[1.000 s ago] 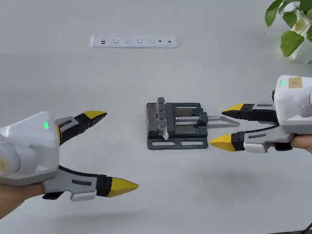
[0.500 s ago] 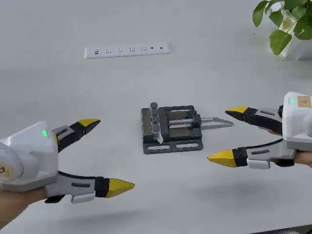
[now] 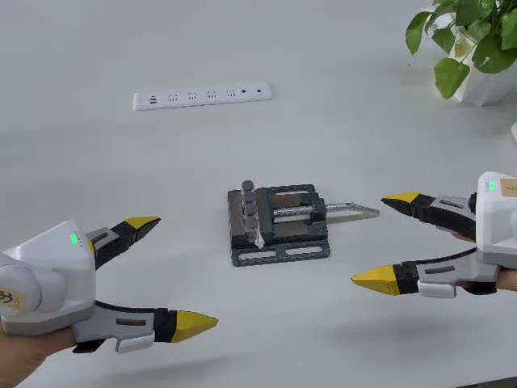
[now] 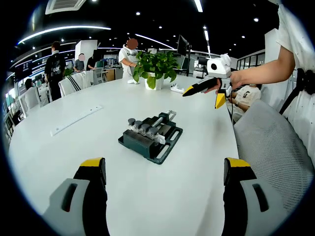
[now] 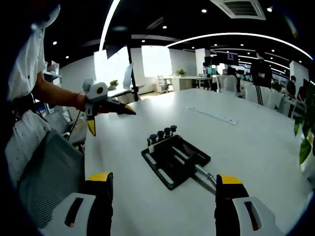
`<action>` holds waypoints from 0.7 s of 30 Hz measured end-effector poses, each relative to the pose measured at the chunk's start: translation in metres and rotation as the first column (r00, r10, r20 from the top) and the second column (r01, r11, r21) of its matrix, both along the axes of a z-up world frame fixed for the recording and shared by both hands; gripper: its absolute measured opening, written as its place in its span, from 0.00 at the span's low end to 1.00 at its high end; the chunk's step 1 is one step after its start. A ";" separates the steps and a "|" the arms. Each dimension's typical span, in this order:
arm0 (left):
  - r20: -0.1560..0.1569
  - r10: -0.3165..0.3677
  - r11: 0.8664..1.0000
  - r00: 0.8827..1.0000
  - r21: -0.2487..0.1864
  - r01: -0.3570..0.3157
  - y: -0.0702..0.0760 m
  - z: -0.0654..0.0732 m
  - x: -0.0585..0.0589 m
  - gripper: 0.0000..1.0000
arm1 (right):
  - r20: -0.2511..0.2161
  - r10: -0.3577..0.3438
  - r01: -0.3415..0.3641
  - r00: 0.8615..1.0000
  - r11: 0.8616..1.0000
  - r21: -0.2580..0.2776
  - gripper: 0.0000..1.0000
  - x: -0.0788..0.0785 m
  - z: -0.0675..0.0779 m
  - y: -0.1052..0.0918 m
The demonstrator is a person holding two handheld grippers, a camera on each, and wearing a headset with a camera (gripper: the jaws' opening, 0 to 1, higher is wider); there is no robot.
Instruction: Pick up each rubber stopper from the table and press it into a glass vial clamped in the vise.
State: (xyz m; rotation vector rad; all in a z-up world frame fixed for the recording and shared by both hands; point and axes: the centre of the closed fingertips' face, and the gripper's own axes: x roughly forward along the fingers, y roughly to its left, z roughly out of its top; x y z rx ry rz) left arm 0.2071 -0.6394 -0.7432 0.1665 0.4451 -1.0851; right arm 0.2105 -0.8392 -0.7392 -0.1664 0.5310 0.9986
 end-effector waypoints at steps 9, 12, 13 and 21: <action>-0.005 -0.004 1.000 1.000 0.001 0.004 0.000 -0.003 0.000 0.99 | -0.004 -0.002 0.002 1.000 1.000 -0.003 0.84 -0.002 0.000 0.001; -0.007 -0.005 1.000 1.000 0.005 0.005 0.000 -0.004 -0.001 0.99 | -0.005 -0.002 0.002 1.000 1.000 -0.006 0.84 -0.004 0.001 0.002; -0.007 -0.004 1.000 1.000 0.004 0.004 0.001 -0.004 -0.001 0.99 | -0.005 -0.003 0.003 1.000 1.000 -0.006 0.84 -0.004 0.002 0.002; -0.007 -0.006 1.000 1.000 0.002 0.006 0.000 -0.004 -0.001 0.99 | -0.003 -0.003 0.003 1.000 1.000 -0.010 0.84 -0.006 0.003 0.001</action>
